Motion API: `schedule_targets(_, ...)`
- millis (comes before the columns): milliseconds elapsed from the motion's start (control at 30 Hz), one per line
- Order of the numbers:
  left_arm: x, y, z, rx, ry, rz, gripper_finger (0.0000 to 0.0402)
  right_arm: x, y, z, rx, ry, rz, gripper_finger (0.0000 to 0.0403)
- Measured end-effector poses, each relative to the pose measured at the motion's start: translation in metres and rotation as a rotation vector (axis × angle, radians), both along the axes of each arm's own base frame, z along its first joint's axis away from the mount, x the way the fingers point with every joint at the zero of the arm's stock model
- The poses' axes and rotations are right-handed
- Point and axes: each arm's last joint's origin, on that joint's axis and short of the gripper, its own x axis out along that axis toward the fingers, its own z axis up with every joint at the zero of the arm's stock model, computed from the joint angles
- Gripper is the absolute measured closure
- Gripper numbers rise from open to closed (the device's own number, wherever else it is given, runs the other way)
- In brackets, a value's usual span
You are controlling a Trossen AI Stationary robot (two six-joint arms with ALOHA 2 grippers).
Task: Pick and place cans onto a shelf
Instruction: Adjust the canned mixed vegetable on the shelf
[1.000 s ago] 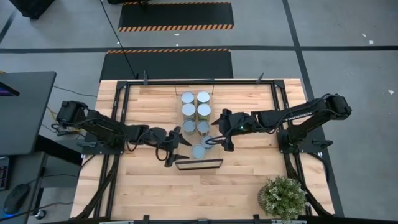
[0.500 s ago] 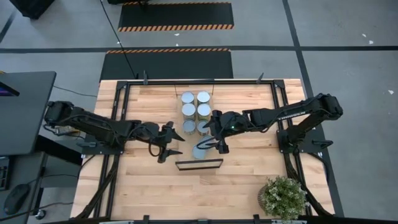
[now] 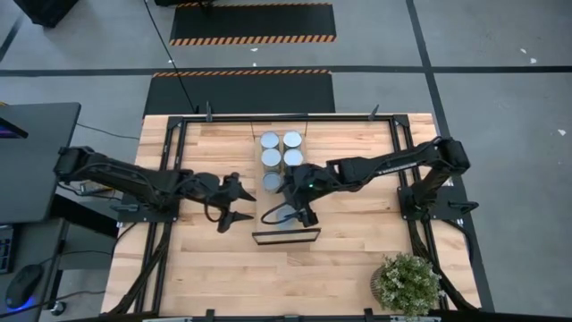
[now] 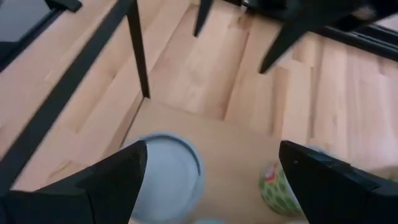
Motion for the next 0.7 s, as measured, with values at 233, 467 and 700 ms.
schedule_targets(233,-0.004,0.000,0.003,-0.027,0.000,0.013,0.0116,0.026,0.003,0.002,0.000,0.019,0.038,0.0030)
schedule_targets(467,-0.004,0.001,0.001,-0.027,0.019,0.016,0.0116,0.044,0.002,-0.003,-0.027,0.038,0.061,0.0030)
schedule_targets(700,-0.013,0.003,0.010,-0.009,0.126,0.059,0.0116,0.055,-0.002,-0.012,-0.036,0.045,0.053,0.0030)
